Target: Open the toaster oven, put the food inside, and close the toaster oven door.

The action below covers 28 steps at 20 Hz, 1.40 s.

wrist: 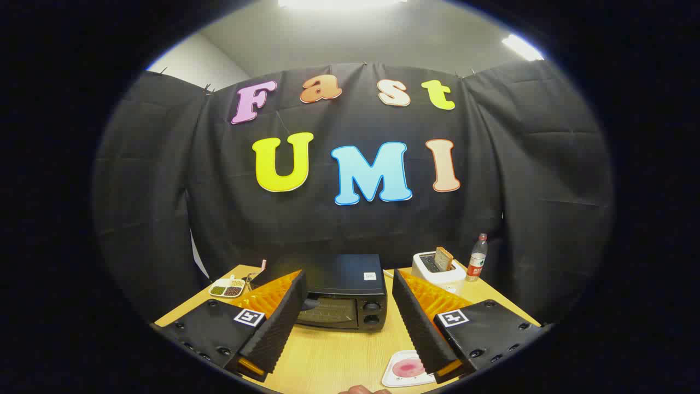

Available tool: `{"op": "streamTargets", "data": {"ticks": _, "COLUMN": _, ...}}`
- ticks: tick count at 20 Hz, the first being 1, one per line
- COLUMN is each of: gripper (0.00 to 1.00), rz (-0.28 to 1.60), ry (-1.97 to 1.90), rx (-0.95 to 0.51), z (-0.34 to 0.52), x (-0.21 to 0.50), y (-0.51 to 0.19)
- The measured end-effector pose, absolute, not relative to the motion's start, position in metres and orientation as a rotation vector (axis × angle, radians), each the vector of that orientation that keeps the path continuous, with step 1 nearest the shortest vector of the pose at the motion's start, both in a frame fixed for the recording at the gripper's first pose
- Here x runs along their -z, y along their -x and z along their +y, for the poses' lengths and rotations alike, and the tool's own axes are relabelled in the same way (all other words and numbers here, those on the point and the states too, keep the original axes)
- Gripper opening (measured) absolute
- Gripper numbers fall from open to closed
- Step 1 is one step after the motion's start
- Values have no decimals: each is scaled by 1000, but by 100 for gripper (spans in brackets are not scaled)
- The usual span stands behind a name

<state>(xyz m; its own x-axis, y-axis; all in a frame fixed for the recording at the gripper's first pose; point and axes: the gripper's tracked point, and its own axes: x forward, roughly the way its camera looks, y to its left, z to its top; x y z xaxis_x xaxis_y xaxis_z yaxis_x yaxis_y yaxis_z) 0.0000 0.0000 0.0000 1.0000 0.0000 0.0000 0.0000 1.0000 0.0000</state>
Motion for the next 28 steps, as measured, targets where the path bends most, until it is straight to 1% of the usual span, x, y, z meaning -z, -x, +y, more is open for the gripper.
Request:
{"op": "streamTargets", "data": {"ticks": 16, "gripper": 96, "rz": 5, "ry": 9, "rx": 8, "z": -1, "x": -2, "y": 7}}
{"op": "streamTargets", "data": {"ticks": 21, "gripper": 96, "rz": 23, "ry": 33, "rx": -8, "z": 16, "x": 0, "y": 0}}
{"op": "streamTargets", "data": {"ticks": 28, "gripper": 96, "rz": 57, "ry": 65, "rx": -51, "z": 58, "x": 6, "y": -27}}
